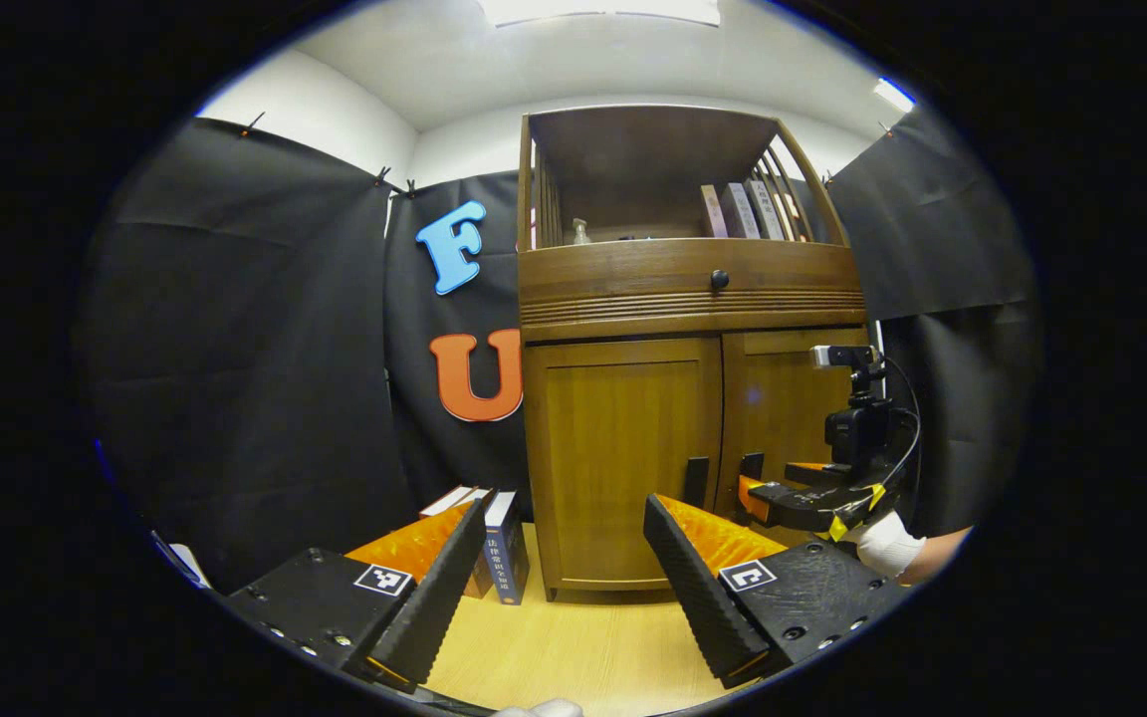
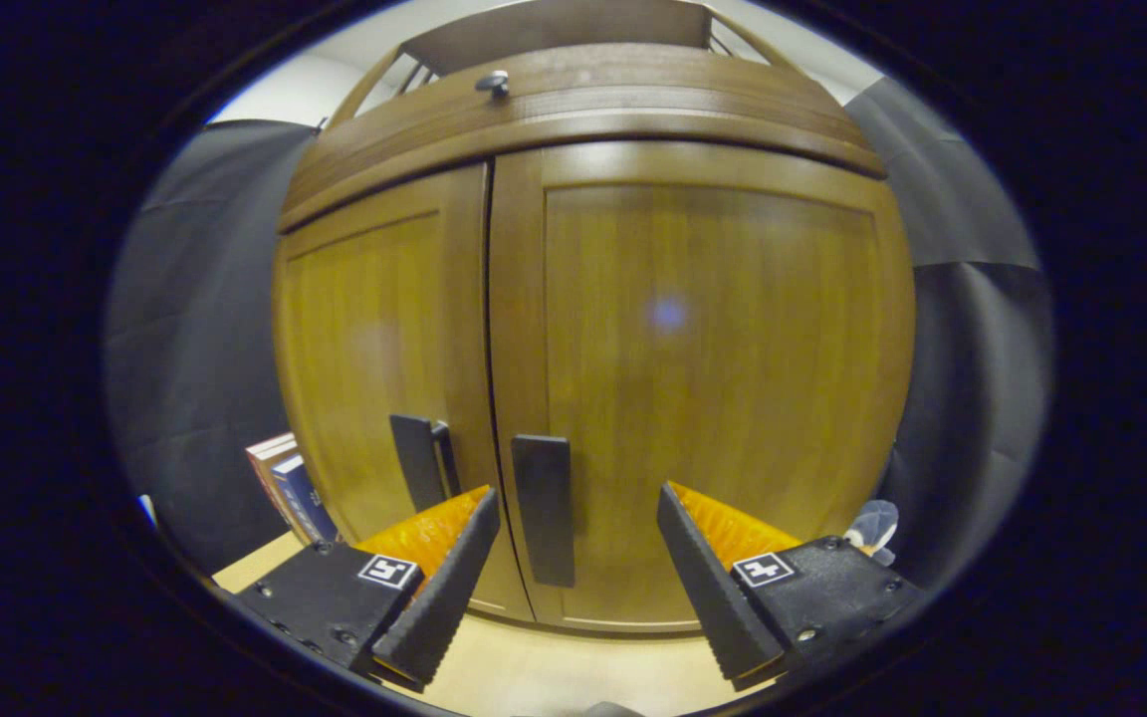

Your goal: Open the right door of the double-door shoe cabinet with the right hand, and open the left door with the left hand.

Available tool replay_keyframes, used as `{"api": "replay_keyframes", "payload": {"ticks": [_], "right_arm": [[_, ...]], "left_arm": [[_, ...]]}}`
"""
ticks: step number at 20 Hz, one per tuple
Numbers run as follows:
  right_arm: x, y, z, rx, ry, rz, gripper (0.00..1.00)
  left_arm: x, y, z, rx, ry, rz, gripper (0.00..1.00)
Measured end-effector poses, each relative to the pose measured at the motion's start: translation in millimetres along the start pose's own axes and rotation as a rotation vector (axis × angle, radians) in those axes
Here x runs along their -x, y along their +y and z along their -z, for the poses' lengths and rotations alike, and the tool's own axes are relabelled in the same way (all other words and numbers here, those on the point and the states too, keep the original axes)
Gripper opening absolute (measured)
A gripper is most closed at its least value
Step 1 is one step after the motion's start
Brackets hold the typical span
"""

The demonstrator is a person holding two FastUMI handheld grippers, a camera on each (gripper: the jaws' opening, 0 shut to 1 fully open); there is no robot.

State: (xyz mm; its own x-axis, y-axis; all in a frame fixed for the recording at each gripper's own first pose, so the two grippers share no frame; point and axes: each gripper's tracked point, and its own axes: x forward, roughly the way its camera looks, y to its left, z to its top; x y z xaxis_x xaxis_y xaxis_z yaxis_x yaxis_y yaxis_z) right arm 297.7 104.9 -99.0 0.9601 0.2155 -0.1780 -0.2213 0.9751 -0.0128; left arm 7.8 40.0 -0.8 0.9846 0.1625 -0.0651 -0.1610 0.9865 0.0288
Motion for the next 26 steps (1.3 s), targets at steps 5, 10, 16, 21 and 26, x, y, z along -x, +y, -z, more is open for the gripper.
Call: {"api": "replay_keyframes", "payload": {"ticks": [5,10,16,21,26], "right_arm": [[-23,8,17,-0.012,0.057,-0.032,0.78],[-29,18,18,0.007,0.038,-0.026,0.37],[-24,19,19,-0.006,0.060,-0.071,0.32],[20,16,30,-0.004,0.061,-0.100,0.28],[78,3,44,-0.008,0.061,-0.065,0.28]], "left_arm": [[-6,-5,-4,0.015,-0.001,-0.026,0.96],[-6,-10,0,0.021,0.011,-0.017,0.96],[8,-11,-2,0.040,-0.009,0.029,1.00],[21,-13,4,0.039,0.025,0.106,0.96],[30,-27,-1,0.049,0.003,0.209,0.96]]}}
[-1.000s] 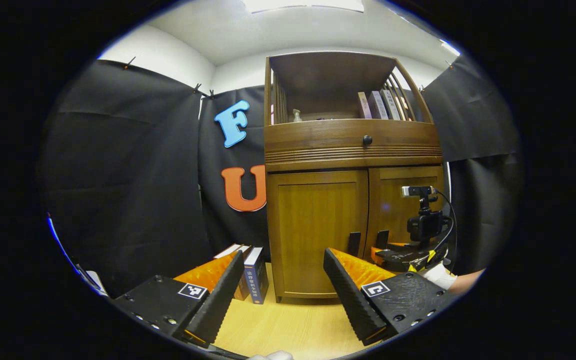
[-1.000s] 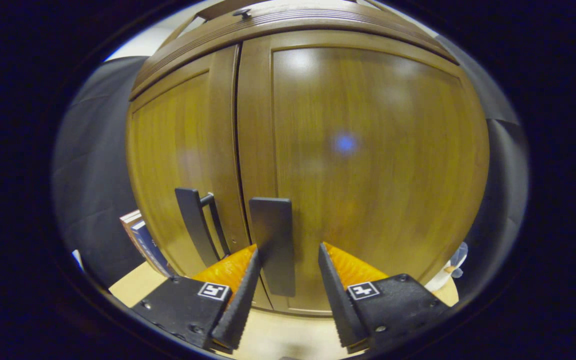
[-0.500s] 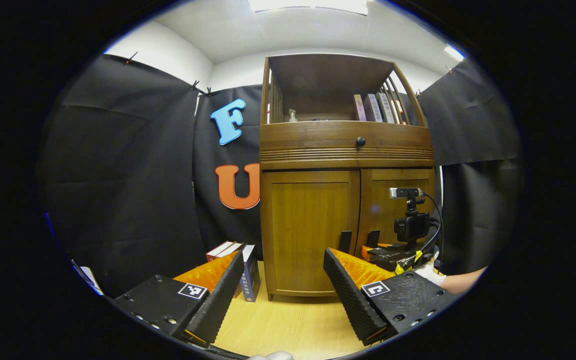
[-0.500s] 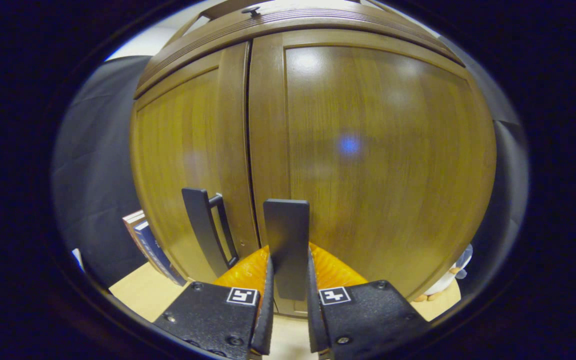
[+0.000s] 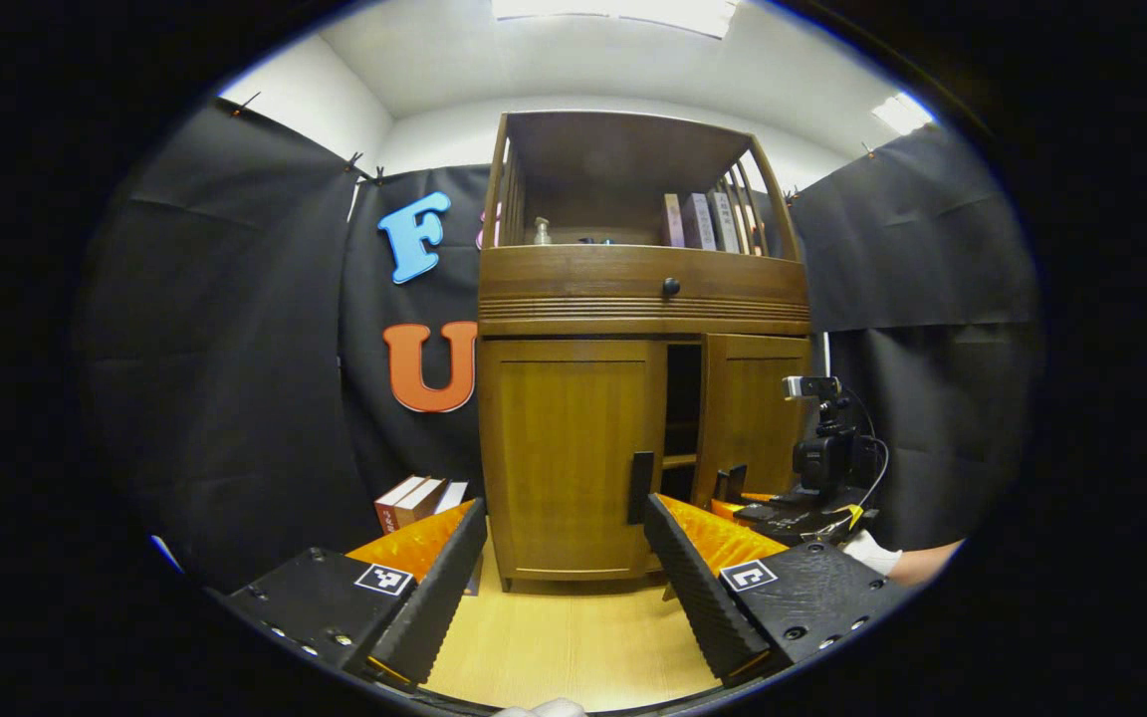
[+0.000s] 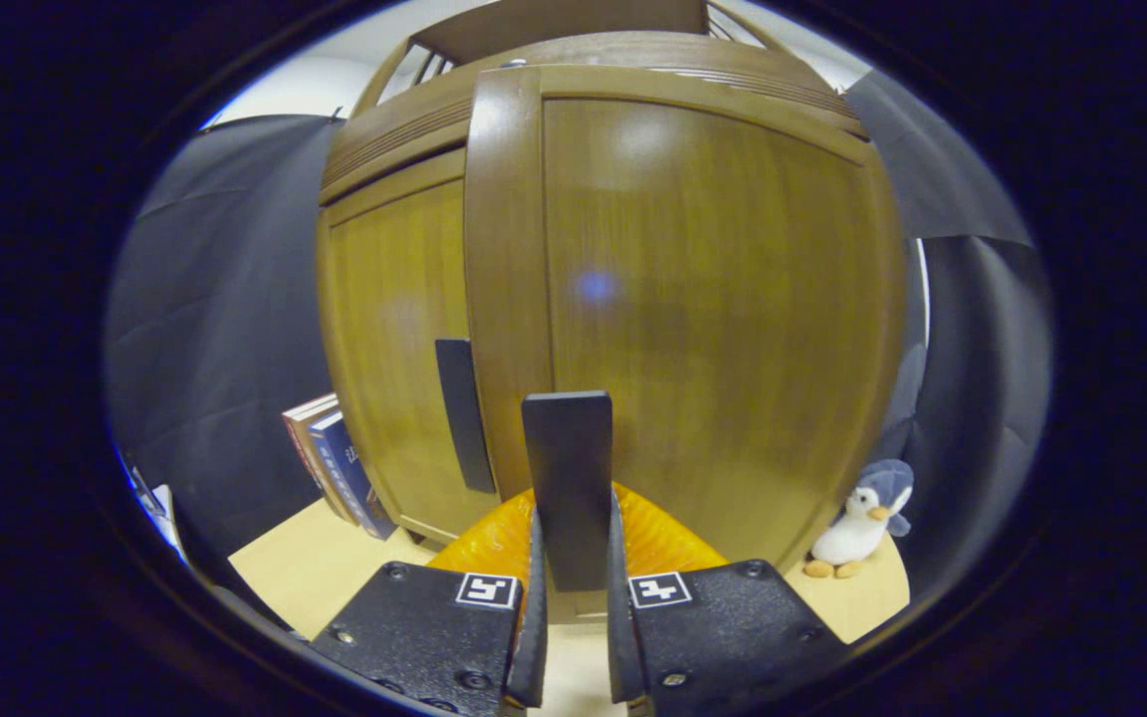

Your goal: Open the right door of the double-door shoe cabinet with the right hand, and open the left door with the left hand.

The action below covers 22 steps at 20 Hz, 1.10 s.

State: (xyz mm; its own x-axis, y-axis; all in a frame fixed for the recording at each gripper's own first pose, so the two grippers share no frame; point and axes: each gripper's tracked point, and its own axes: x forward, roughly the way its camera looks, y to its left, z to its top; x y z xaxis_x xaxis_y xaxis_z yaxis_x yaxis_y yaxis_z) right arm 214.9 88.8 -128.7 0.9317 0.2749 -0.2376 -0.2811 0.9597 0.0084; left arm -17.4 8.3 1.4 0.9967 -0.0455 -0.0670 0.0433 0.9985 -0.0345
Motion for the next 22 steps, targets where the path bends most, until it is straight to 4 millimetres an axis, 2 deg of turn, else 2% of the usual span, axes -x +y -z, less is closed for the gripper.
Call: {"api": "replay_keyframes", "payload": {"ticks": [6,11,16,20,21,22], "right_arm": [[67,-31,18,-0.026,0.003,0.093,0.28],[110,-66,29,-0.039,0.003,0.196,0.24],[137,-98,35,-0.083,0.022,0.247,0.12],[150,-121,39,-0.096,0.030,0.232,0.06],[151,-125,38,-0.088,0.032,0.218,0.05],[152,-127,39,-0.075,0.036,0.197,0.05]], "left_arm": [[15,-22,7,0.015,-0.007,0.115,0.96],[21,-43,14,0.023,-0.022,0.203,0.96],[24,-68,27,0.014,-0.024,0.263,0.96],[22,-88,27,0.019,-0.030,0.286,0.96],[18,-94,27,0.019,-0.033,0.284,1.00],[16,-99,27,0.020,-0.033,0.278,0.96]]}}
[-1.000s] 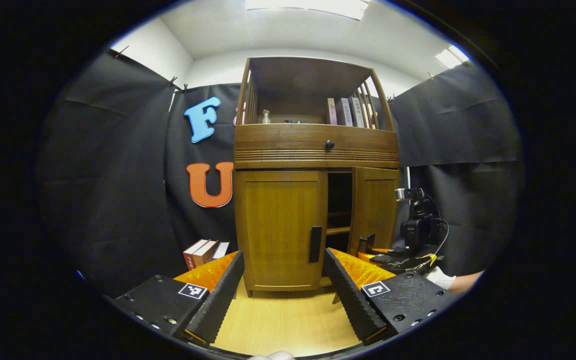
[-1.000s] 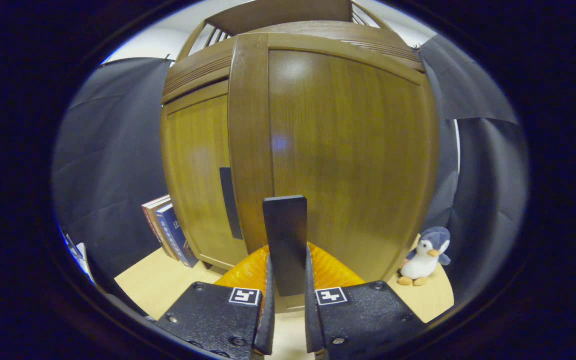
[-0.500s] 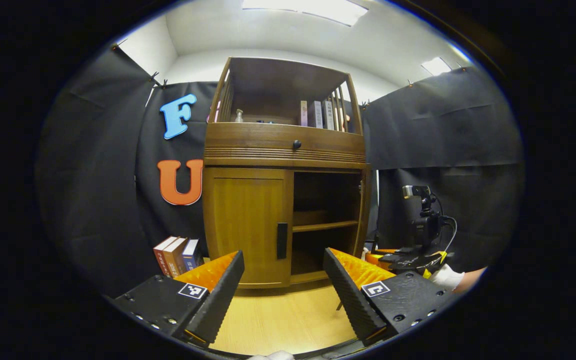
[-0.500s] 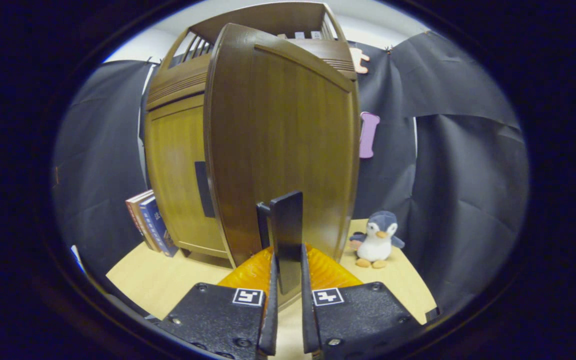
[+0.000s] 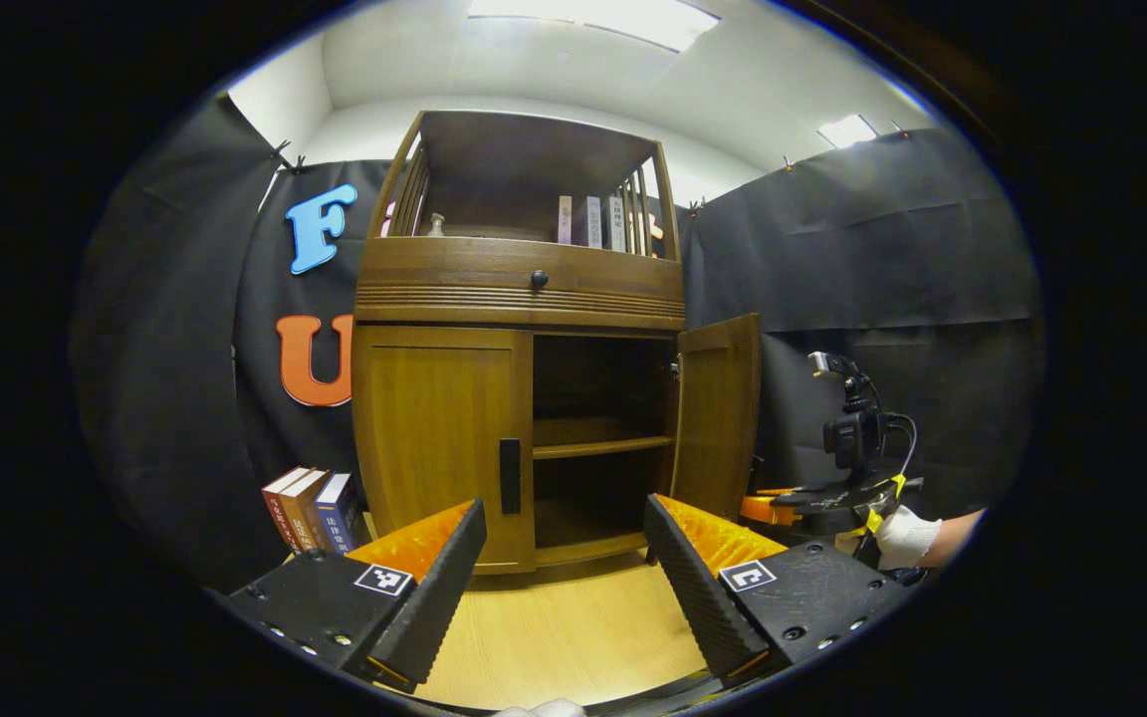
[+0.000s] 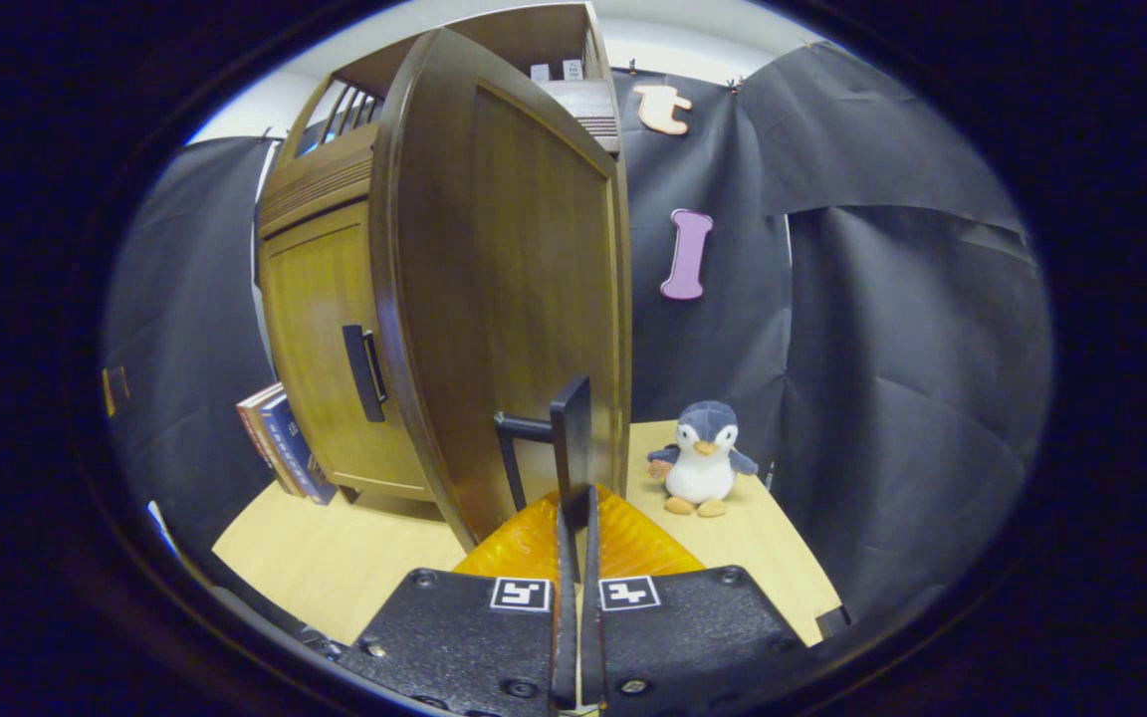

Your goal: Open the right door of the double-door shoe cabinet with the right hand, and open the left door with the left hand.

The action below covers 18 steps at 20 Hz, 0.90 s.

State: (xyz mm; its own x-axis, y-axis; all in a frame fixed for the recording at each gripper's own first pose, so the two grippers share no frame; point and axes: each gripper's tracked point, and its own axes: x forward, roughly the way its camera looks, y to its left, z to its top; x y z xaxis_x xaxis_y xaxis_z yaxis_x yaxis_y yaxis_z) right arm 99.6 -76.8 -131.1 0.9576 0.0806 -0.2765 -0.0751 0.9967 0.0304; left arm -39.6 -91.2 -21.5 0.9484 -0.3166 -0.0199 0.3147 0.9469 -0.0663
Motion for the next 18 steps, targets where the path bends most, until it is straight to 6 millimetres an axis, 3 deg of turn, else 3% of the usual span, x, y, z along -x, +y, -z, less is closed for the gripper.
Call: {"api": "replay_keyframes", "payload": {"ticks": [3,4,8,18], "right_arm": [[1,-8,-1,0.018,0.011,-0.044,0.05],[2,-11,0,0.024,0.018,-0.062,0.05],[5,-33,-1,0.040,0.027,-0.127,0.05],[3,-78,-5,0.101,0.019,-0.300,0.05]], "left_arm": [[-15,-22,-1,0.025,0.002,-0.008,1.00],[-19,-30,-3,0.033,0.005,-0.018,0.94],[-26,-56,-6,0.036,0.008,-0.077,0.94],[-17,-99,-6,0.016,0.009,-0.283,0.94]]}}
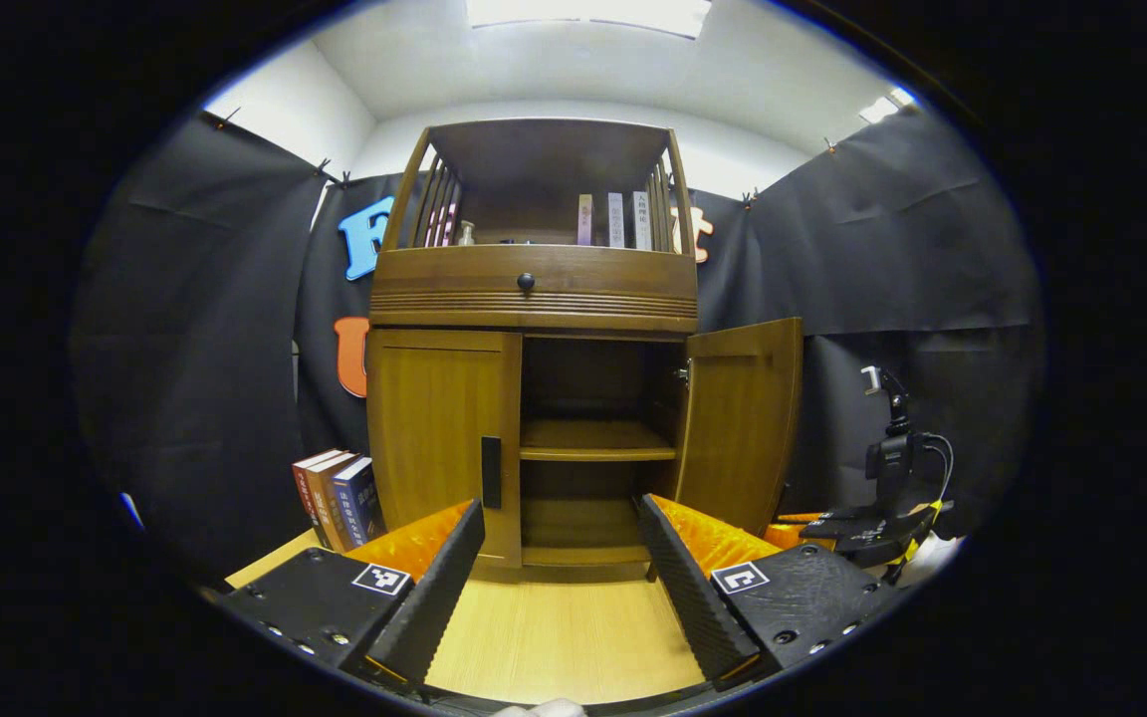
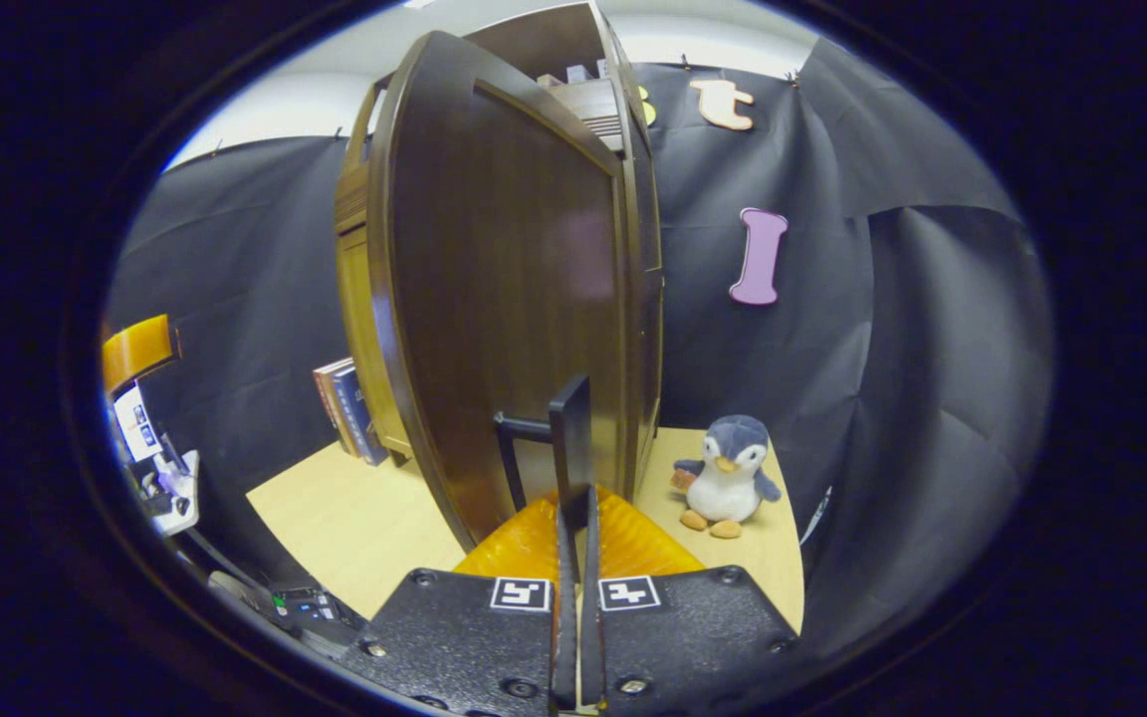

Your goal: Open the right door of the double-door shoe cabinet with the right hand, and open the left door with the left hand.

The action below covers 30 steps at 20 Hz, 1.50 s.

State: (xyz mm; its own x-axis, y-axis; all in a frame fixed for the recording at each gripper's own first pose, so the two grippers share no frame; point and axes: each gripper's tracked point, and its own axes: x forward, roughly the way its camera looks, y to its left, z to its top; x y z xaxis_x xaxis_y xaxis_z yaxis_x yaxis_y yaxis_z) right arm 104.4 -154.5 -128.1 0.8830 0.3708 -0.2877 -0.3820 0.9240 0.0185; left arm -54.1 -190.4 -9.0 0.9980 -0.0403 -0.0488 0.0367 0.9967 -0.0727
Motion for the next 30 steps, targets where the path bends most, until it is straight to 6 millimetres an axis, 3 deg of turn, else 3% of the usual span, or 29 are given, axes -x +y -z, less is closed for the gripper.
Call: {"api": "replay_keyframes", "payload": {"ticks": [7,12,18,19,22,24,25,27,30], "right_arm": [[5,-42,-2,-0.010,0.002,-0.029,0.05],[4,-44,-1,-0.015,0.001,-0.075,0.04],[8,-43,0,0.012,0.003,-0.103,0.07],[11,-46,-3,0.017,0.000,-0.099,0.10],[29,-60,-16,0.046,-0.028,-0.038,0.44],[52,-59,-37,0.027,-0.084,-0.004,0.66],[62,-56,-50,0.020,-0.115,0.028,0.69],[78,-51,-66,0.035,-0.144,0.129,1.00],[93,-31,-87,0.049,-0.202,0.276,0.99]], "left_arm": [[7,-23,-2,-0.019,0.002,-0.047,0.94],[6,-29,-15,-0.022,-0.022,-0.049,0.94],[-4,-17,-15,-0.021,-0.027,-0.054,0.94],[-7,-13,-14,-0.020,-0.026,-0.048,0.94],[-22,5,-8,-0.026,-0.017,-0.023,0.94],[-37,22,-7,-0.021,-0.017,-0.002,0.94],[-46,30,-5,-0.014,-0.015,0.014,0.94],[-63,59,-2,-0.013,-0.004,-0.002,0.94],[-93,108,-5,-0.035,-0.013,-0.058,0.95]]}}
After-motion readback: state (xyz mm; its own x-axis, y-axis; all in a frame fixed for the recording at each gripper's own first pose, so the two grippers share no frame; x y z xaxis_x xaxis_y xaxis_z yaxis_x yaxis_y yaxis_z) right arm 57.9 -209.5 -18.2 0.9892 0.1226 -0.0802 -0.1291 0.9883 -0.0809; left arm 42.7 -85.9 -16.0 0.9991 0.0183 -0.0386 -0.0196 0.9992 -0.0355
